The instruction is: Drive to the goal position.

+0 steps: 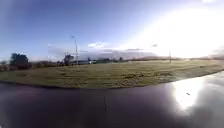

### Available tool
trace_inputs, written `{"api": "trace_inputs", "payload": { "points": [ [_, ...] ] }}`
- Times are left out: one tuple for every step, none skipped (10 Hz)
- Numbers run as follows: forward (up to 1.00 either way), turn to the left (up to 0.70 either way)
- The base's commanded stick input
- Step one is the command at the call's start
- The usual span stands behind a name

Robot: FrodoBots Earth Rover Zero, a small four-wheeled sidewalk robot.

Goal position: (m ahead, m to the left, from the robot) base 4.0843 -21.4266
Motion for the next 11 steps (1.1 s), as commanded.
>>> {"api": "trace_inputs", "payload": {
  "points": [
    [0.00, -1.00],
    [0.00, -1.00],
    [0.00, -1.00],
    [0.00, -1.00],
    [0.00, -1.00],
    [0.00, -1.00],
    [0.00, -1.00],
    [0.00, -1.00],
    [0.00, -1.00],
    [0.00, -1.00],
    [0.00, -1.00]
  ]
}}
